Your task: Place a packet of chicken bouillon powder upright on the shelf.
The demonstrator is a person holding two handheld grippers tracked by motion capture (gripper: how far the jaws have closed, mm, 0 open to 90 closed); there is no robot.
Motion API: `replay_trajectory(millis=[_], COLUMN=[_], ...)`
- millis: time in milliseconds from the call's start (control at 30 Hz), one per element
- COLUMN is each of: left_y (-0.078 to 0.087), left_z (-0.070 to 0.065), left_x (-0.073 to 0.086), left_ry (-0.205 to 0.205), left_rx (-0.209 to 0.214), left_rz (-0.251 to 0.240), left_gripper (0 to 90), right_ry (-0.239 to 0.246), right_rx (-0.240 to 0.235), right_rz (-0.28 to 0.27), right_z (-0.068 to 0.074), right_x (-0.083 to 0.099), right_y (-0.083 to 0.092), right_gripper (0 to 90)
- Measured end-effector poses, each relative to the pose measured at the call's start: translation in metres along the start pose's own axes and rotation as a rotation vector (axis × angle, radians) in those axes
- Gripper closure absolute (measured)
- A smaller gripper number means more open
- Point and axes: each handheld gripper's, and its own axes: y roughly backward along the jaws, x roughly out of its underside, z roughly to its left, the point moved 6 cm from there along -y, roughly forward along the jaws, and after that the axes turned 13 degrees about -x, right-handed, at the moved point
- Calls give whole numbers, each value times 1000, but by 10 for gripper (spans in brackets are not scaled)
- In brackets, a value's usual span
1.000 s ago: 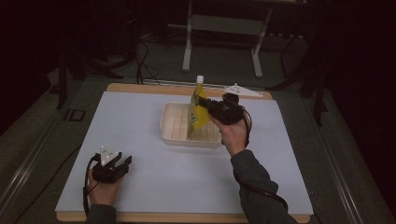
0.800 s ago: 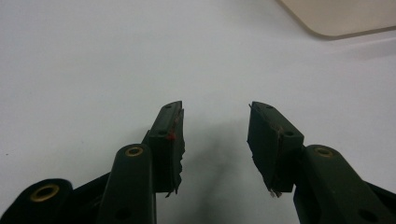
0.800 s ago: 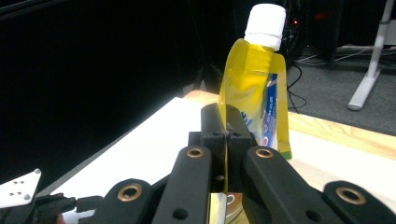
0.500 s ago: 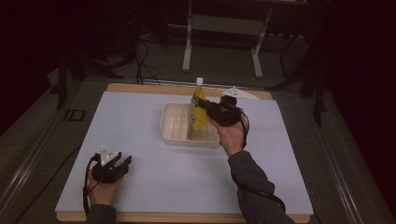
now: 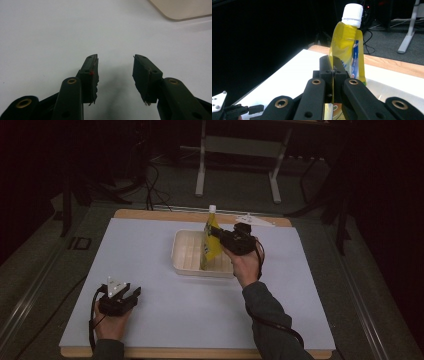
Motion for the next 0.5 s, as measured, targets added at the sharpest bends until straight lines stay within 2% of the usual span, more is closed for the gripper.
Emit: replay_trajectory(millis=[233, 500], left_y=[0, 0], left_z=[0, 0], left_x=[0, 0], left_ry=[1, 0], left_rx=[1, 1], left_rz=[0, 0], left_gripper=[552, 552], right_ry=[-28, -56], right_rx=[-1, 8], right_rz=[-1, 26], right_z=[-3, -10], right_x=[1, 2], right_y=[-3, -9], right_gripper=[900, 900])
